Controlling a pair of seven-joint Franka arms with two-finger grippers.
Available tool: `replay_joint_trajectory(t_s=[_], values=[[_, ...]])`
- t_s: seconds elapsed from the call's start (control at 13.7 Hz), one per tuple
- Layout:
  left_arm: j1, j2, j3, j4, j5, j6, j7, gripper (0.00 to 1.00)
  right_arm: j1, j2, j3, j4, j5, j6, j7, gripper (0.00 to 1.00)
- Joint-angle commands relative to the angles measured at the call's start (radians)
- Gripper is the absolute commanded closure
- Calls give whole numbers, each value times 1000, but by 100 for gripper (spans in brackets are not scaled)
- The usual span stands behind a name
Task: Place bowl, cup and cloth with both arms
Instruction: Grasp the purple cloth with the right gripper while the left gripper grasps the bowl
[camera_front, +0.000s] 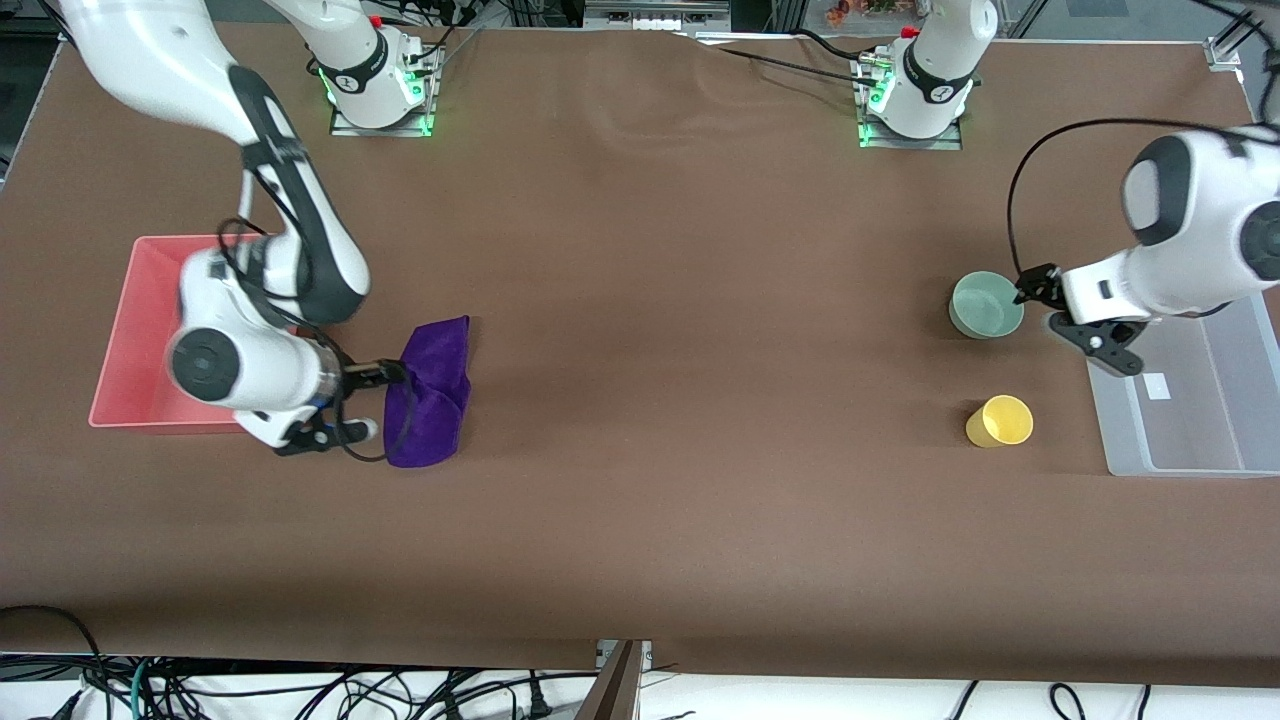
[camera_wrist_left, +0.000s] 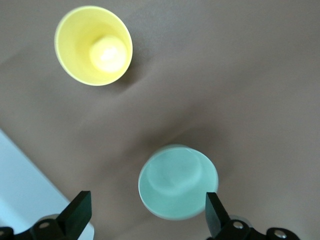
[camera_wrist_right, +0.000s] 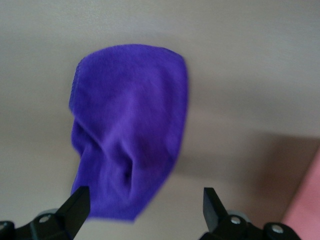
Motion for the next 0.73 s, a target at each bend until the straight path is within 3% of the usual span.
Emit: replay_joint_trajectory(t_s=[0.0,0.15,0.22,0.29,0.37,0.44,0.51,0.59,0.66], values=[[24,61,-6,-94,25,204,73,0,30,57,-3,10,15,55,4,0],[52,138,-7,-93,25,275,152,1,33,89,-3,7,15,73,2,0],[59,158,-9,-94,25,285,189,7,33,103,-3,7,14,75,-4,0],[64,173,-9,-94,25,285,227,22,33,106,-3,7,12,82,-7,13],[75,184,-9,-94,25,285,263,46,33,108,-3,4,14,79,-6,60],[78,201,-9,-94,23,285,281,63,33,111,-3,4,15,75,3,91],[84,216,-9,-94,23,285,284,89,33,114,-3,4,15,73,4,100],[87,216,-10,-91,23,285,284,100,33,114,-3,6,15,73,7,100],[87,215,-13,-84,23,283,286,100,33,105,-3,13,15,70,20,100]])
